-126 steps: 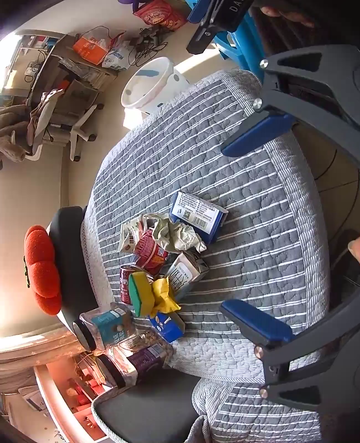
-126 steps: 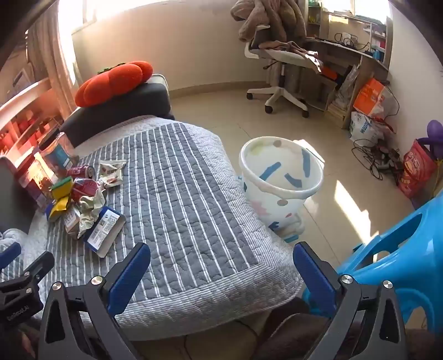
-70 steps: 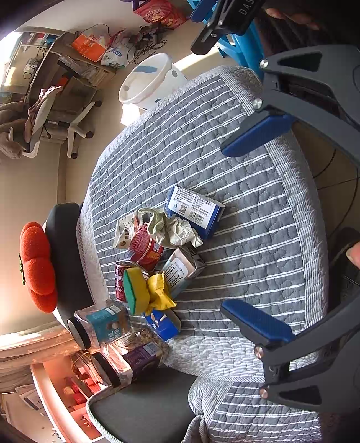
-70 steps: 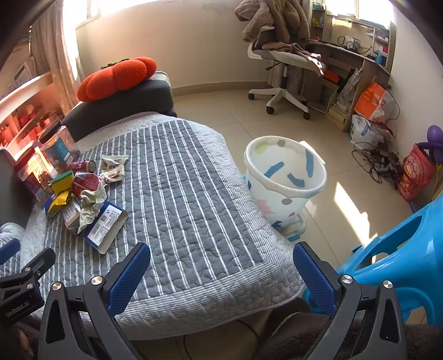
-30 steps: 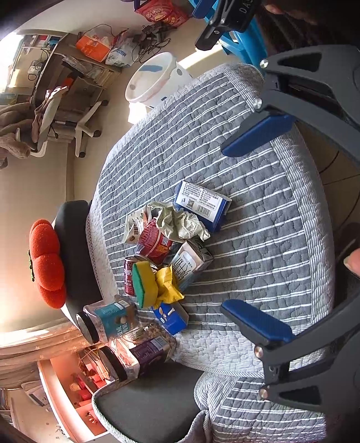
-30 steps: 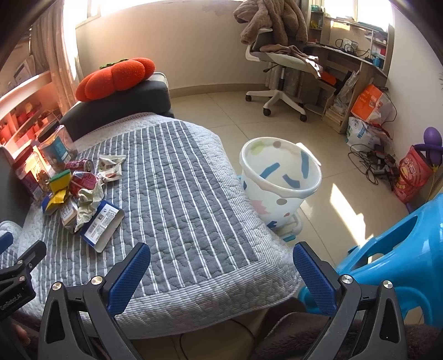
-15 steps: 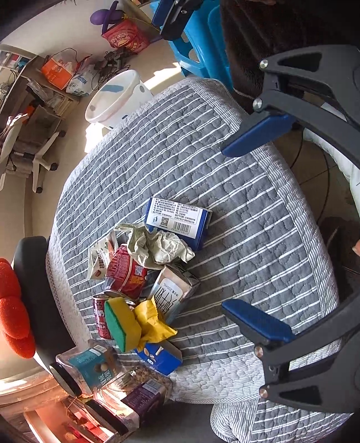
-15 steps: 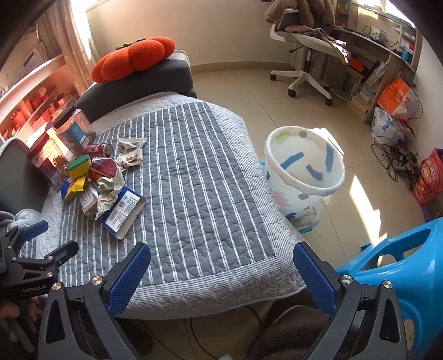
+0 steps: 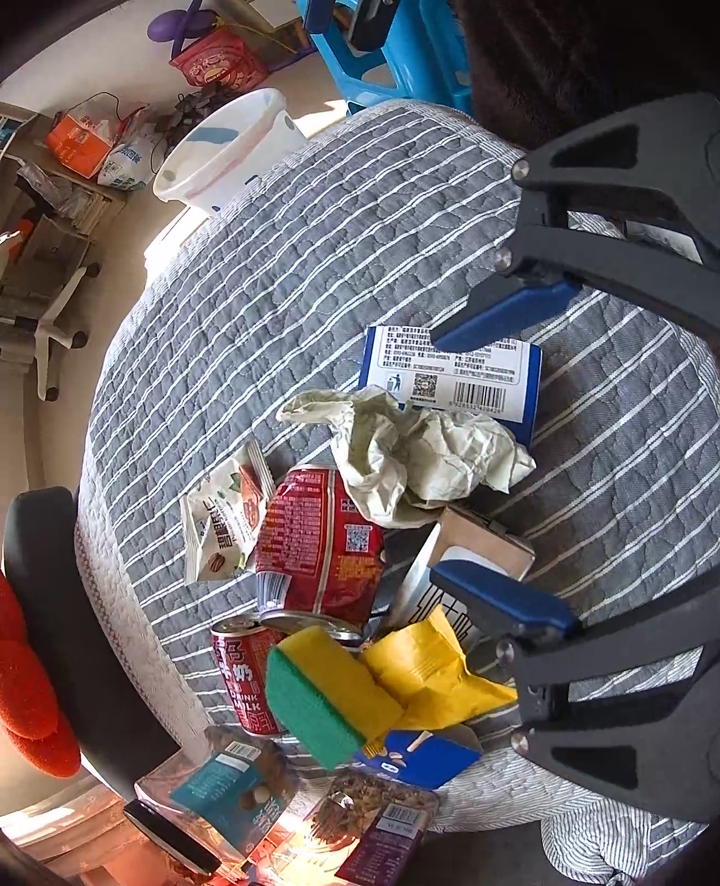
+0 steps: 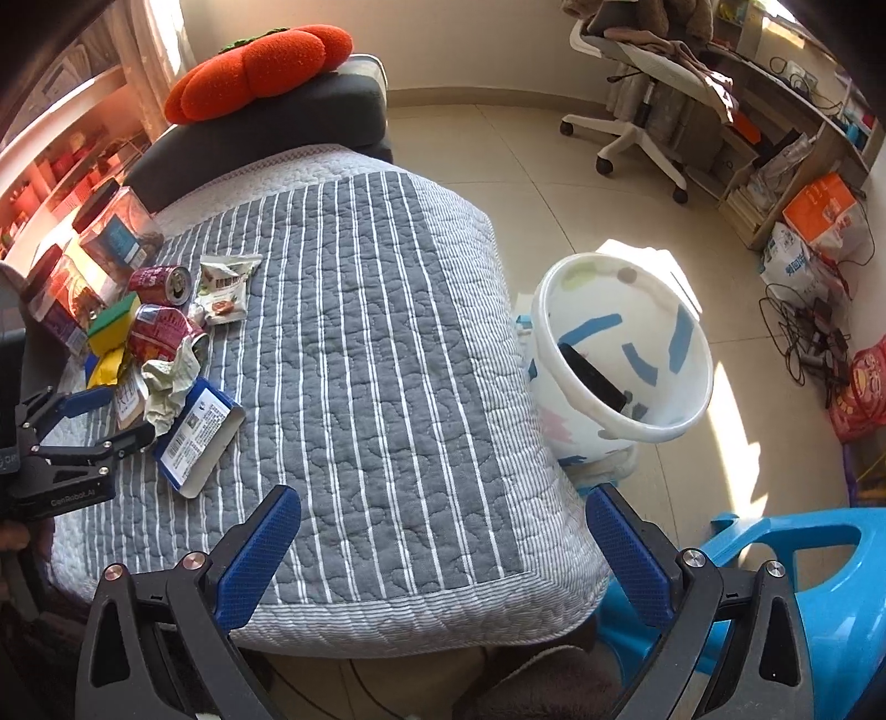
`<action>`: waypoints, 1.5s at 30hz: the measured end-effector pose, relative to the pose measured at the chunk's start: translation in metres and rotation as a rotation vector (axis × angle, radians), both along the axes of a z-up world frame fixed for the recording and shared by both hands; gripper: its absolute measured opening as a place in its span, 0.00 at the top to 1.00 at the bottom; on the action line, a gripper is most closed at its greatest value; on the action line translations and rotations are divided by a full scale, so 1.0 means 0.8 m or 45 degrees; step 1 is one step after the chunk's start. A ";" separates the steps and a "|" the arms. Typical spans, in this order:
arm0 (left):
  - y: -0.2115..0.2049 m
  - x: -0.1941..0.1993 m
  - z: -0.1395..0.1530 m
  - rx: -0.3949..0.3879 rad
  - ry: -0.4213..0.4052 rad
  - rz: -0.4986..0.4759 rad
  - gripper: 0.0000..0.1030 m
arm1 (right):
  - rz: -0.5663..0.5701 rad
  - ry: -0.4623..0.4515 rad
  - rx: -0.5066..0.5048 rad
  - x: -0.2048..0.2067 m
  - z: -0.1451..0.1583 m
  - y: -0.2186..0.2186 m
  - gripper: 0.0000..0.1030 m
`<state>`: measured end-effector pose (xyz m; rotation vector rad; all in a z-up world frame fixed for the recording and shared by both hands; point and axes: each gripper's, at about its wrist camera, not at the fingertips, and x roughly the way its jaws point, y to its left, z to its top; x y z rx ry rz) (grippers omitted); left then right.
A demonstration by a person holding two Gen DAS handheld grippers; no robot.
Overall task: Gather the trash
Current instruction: 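Lower the left gripper onto the crumpled white tissue and close it, then grasp the blue-and-white box with the right gripper while the left gripper holds the tissue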
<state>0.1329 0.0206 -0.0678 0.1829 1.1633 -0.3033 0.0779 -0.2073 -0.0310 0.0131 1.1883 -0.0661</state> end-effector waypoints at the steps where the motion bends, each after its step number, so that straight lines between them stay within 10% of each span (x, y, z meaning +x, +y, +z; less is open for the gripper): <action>1: -0.002 0.005 -0.004 -0.009 0.005 -0.003 0.26 | -0.014 0.077 0.022 0.005 -0.013 -0.002 0.00; 13: 0.002 0.032 -0.016 -0.026 0.047 0.044 0.64 | 0.049 0.143 0.089 0.033 -0.024 0.028 0.00; 20: 0.037 0.002 0.032 -0.176 -0.014 0.123 0.64 | 0.076 0.164 0.072 0.043 -0.038 0.064 0.00; 45: 0.153 -0.045 0.022 -0.065 0.007 0.365 0.64 | 0.053 0.274 0.139 0.123 -0.139 0.248 0.00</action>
